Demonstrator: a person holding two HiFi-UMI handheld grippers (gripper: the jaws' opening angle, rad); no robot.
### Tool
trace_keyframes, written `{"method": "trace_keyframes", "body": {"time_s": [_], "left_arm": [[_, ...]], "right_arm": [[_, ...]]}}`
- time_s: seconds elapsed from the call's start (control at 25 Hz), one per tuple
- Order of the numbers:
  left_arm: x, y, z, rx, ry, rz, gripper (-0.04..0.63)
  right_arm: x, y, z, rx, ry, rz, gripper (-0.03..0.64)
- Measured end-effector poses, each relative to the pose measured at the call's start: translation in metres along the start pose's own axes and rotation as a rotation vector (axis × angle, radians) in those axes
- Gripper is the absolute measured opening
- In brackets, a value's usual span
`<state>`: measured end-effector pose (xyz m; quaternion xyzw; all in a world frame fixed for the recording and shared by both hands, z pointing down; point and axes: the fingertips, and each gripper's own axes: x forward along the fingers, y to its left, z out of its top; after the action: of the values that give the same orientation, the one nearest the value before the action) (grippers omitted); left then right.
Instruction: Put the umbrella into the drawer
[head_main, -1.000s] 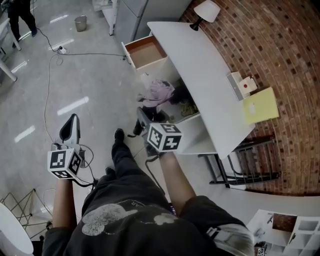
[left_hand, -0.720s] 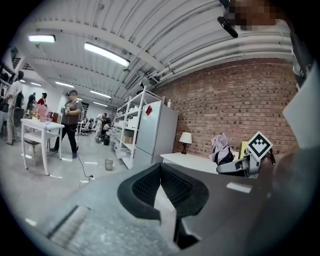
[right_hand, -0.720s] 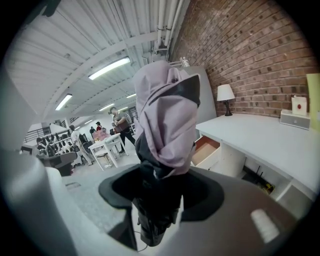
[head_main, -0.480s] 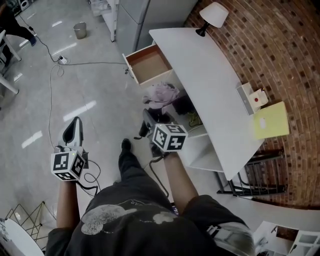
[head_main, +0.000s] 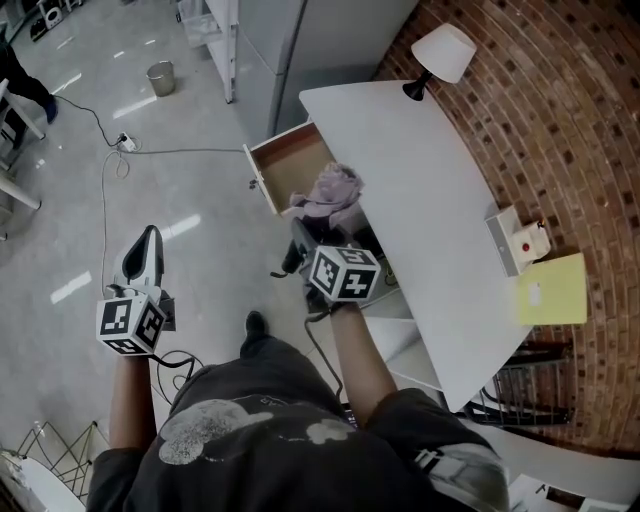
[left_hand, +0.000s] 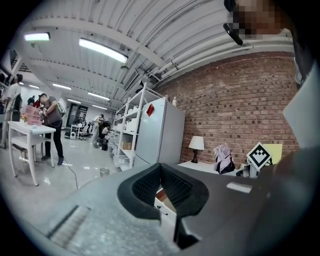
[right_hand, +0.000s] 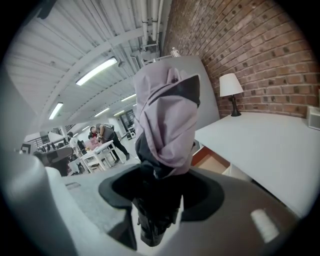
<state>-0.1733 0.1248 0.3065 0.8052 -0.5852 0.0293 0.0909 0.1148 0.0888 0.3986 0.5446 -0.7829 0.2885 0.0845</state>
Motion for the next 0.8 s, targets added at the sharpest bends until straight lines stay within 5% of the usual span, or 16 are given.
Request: {"method": "trace_keyframes", "body": {"time_s": [0.28,0.8], "left_arm": [[0.044,-0.008,0.009,0.038,0.016,-0.01,0.011],[0.157,-0.002,0.004,0.04,0.04,-0.182,0.011]], "right_arm": [[0.022,-0.017,0.011,0.033,0.011,-0.002,0.234],[0.059,-0.045,0.027,0.079,-0.002,-0.105,0.235]]}}
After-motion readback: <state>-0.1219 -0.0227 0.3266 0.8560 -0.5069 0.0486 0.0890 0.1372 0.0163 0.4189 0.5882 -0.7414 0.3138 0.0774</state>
